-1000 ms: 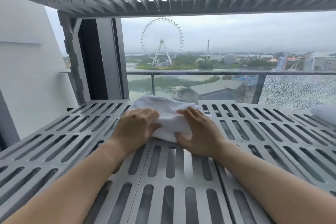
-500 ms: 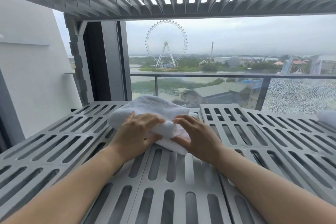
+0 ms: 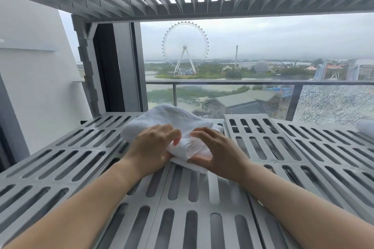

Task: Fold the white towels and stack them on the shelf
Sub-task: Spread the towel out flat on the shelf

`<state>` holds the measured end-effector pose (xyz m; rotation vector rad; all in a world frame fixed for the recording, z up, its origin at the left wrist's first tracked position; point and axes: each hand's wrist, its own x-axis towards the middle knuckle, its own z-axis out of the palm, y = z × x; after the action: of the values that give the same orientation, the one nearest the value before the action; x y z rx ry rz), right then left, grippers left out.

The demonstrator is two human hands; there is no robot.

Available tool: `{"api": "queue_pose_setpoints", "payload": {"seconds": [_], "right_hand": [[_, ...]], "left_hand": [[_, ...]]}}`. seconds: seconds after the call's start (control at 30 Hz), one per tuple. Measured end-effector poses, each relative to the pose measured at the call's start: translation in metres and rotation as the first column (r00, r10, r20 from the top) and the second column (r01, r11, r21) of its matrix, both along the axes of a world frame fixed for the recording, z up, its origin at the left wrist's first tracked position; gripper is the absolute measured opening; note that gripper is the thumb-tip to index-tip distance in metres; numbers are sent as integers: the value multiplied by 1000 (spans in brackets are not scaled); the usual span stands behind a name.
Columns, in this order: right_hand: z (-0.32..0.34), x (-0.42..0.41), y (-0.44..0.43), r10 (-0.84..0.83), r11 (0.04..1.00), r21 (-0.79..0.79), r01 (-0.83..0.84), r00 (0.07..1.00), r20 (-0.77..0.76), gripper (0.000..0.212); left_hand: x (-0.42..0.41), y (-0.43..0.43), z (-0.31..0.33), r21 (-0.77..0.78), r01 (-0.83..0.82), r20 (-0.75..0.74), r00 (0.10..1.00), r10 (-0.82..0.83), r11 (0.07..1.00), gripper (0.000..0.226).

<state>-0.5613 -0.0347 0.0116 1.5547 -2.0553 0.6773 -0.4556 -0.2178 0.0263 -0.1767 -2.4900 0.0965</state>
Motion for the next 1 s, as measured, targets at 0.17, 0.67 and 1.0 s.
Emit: {"api": "queue_pose_setpoints", "payload": {"seconds": [0.17,0.67,1.0], "right_hand": [[-4,3,-4,-57,998,3,57,997,-55,57],[14,-17,24,-222,975,46,217,959,177,51],[14,-2,12,-191,982,16,191,971,145,71]], "left_hand": [[-1,1,-4,69,21,-33,999,-19,997,29],[-28,64,9,-66,-152,36,987,155,986,37],[-13,41,21,-147,-289,-65,957,282,946,26]]}}
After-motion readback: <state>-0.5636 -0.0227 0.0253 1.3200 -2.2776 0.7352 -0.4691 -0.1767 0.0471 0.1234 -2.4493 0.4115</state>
